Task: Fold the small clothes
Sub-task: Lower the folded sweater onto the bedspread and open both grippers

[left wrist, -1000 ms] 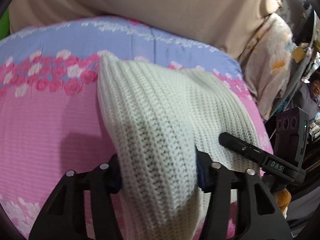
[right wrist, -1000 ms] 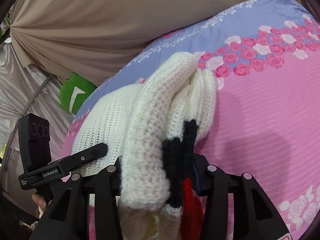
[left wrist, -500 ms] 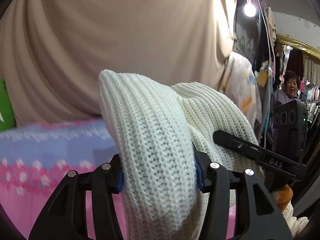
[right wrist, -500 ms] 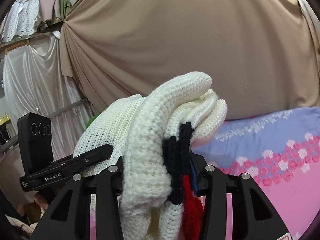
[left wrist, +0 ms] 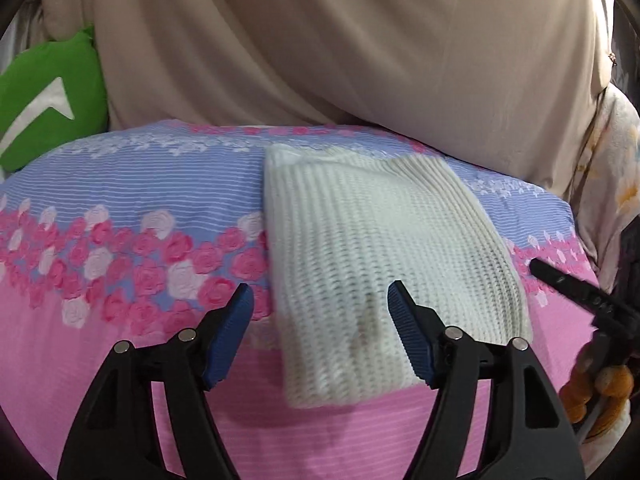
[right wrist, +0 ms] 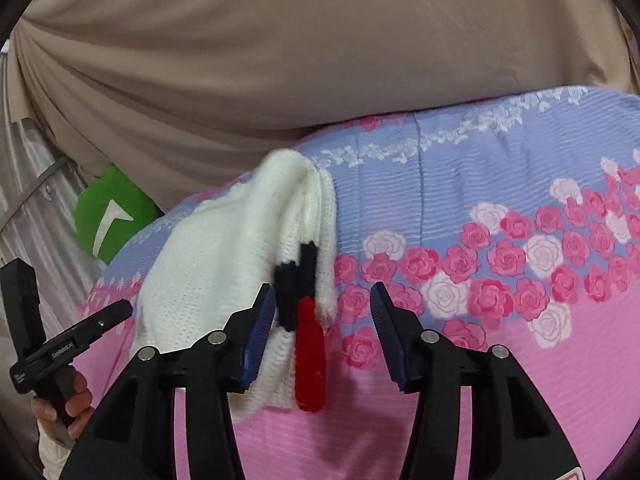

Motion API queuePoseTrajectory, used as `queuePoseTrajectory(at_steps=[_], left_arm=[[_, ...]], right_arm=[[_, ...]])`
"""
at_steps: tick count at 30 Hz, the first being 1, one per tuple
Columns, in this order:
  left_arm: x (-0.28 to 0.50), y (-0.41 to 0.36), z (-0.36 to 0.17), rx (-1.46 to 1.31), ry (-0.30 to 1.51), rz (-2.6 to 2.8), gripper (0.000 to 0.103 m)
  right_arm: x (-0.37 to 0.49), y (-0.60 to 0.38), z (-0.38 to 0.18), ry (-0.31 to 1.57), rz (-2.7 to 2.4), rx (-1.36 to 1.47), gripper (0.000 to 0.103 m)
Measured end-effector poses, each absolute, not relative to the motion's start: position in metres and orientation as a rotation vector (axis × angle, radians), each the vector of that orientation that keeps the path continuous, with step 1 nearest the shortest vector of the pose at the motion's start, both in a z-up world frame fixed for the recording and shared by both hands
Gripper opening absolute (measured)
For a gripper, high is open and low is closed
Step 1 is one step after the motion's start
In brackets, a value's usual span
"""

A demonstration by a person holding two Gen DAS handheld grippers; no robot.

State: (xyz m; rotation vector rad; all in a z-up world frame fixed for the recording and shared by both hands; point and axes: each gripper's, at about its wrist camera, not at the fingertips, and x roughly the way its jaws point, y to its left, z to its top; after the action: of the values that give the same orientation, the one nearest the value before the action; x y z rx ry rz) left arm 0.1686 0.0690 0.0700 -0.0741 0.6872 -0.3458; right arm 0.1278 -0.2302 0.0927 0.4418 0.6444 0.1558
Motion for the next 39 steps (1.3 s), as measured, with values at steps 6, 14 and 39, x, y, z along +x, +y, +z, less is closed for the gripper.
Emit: queuePoseTrajectory(at_steps=[6, 14, 39], left_arm=[[0.176, 0.047, 0.065, -0.029, 0.711, -0.318, 0.069], [0.177, 0.045, 0.050, 0.040, 0.703, -0.238, 0.075], [0.138, 0.032, 0.038, 0.101, 0.688, -0.099, 0.090]], right_arm=[[0.158, -0.188, 0.100, 0.673, 0.145, 0.279, 0.050], [0.176, -0.180, 0.077, 0.745, 0.135, 0.224, 0.037], [0.088, -0.162, 0.083, 0.671, -0.006, 0.139, 0.050]])
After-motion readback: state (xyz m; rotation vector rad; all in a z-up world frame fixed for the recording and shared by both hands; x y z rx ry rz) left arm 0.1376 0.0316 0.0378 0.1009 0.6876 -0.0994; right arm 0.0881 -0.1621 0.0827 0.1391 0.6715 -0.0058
